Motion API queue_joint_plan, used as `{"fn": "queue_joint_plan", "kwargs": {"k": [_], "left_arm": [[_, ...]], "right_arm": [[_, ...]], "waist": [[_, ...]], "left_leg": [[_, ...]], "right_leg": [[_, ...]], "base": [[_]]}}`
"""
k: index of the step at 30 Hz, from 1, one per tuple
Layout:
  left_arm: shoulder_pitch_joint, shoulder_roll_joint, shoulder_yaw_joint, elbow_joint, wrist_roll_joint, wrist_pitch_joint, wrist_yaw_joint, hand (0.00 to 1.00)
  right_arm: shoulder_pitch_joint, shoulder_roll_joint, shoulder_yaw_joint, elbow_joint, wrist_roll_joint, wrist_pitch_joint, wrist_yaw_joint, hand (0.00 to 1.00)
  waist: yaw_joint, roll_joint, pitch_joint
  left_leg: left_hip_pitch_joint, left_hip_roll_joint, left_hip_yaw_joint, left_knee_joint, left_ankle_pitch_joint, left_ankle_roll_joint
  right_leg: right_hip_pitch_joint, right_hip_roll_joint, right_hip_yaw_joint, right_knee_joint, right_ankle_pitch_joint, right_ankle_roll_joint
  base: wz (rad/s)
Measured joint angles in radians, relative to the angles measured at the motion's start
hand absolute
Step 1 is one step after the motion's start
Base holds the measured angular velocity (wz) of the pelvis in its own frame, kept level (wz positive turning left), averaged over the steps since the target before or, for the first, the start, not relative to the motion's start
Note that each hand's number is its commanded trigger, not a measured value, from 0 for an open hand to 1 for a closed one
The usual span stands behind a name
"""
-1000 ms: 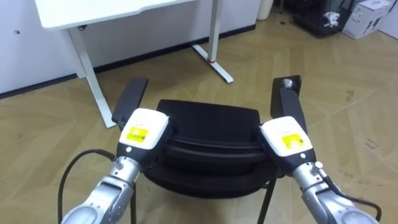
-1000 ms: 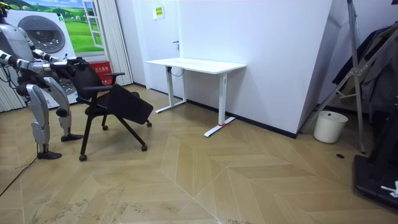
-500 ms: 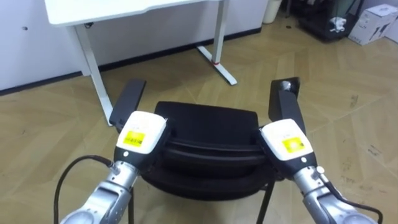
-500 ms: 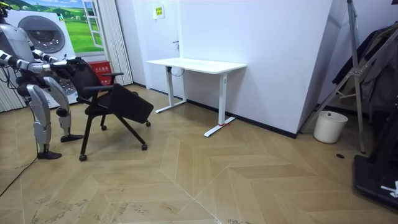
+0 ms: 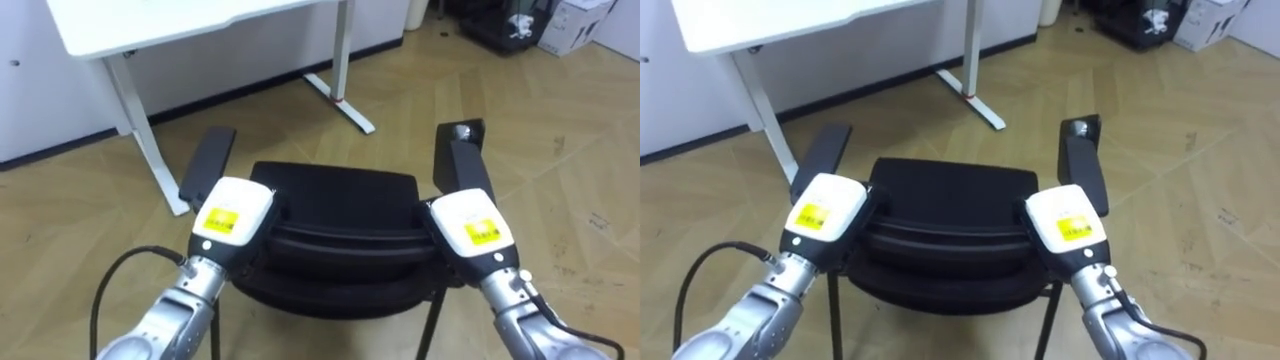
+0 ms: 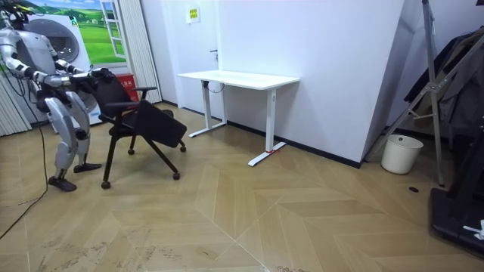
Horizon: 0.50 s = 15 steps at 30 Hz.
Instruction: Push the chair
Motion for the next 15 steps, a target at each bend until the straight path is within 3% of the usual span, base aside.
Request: {"fn": "queue_joint_plan", "kwargs": {"k": [1,2,4,6,7,9,11,14,15], "left_arm": [[-0.003,0.003,0.0,0.0,0.0,-0.001,0.002,1.0],[-0.004,0.013,0.0,0.001,0.0,-0.005,0.013,1.0],[-0.004,0.02,0.001,0.004,0.0,-0.012,0.029,1.0],[-0.002,0.014,0.001,0.02,-0.002,-0.016,0.041,1.0],[-0.001,0.014,0.001,0.022,-0.005,-0.016,0.042,1.0],[-0.001,0.013,0.002,0.026,-0.012,-0.018,0.042,1.0],[-0.004,0.012,0.002,0.029,-0.027,-0.018,0.042,1.0],[-0.006,0.0,0.012,0.038,-0.028,-0.018,0.045,1.0],[-0.006,-0.005,0.017,0.042,-0.028,-0.018,0.045,1.0]], "right_arm": [[0.001,0.002,0.0,-0.002,0.0,0.003,-0.003,1.0],[0.004,0.003,0.0,-0.009,0.0,0.005,-0.004,1.0],[0.005,0.005,0.0,-0.02,0.0,0.007,-0.004,1.0],[0.009,0.005,0.0,-0.023,0.0,0.007,0.001,1.0],[0.009,0.005,0.0,-0.025,0.0,0.007,0.004,1.0],[0.01,0.002,-0.001,-0.037,-0.003,0.005,0.016,1.0],[0.01,0.001,-0.011,-0.054,-0.012,0.004,0.031,1.0],[-0.004,-0.005,-0.015,-0.065,-0.017,0.002,0.053,1.0],[-0.005,-0.007,-0.015,-0.068,-0.017,0.003,0.068,1.0]], "waist": [[-0.003,0.005,0.0024],[-0.002,0.012,0.0051],[-0.001,0.019,0.0098],[-0.023,0.02,0.0092],[-0.032,0.02,0.0089],[-0.05,0.014,0.0061],[-0.061,0.02,-0.0017],[-0.053,0.028,-0.005],[-0.047,0.033,-0.0069]], "left_leg": [[0.002,0.004,-0.002,-0.004,0.0,0.0],[0.003,0.008,-0.004,-0.009,-0.002,0.003],[0.017,0.008,-0.008,-0.016,-0.004,0.006],[0.042,-0.002,-0.031,-0.03,-0.011,0.009],[0.048,-0.006,-0.04,-0.031,-0.015,0.009],[0.073,-0.021,-0.076,-0.03,-0.034,0.003],[0.075,-0.018,-0.108,-0.024,-0.048,-0.007],[0.114,0.005,-0.129,-0.032,-0.075,-0.033],[0.128,0.02,-0.142,-0.031,-0.088,-0.045]], "right_leg": [[-0.017,0.019,0.002,-0.005,-0.016,0.0],[-0.055,0.056,0.006,-0.042,-0.031,-0.001],[-0.101,0.114,0.013,-0.148,-0.029,-0.007],[-0.112,0.176,0.02,-0.363,0.026,-0.034],[-0.11,0.185,0.021,-0.409,0.049,-0.035],[-0.097,0.199,0.02,-0.527,0.146,-0.067],[-0.083,0.208,0.02,-0.539,0.194,-0.086],[-0.067,0.236,0.016,-0.501,0.202,-0.096],[-0.062,0.246,0.006,-0.471,0.188,-0.103]], "base": [[0.05],[0.06],[0.13],[0.42],[0.52],[0.49],[0.45],[0.21],[0.24]]}}
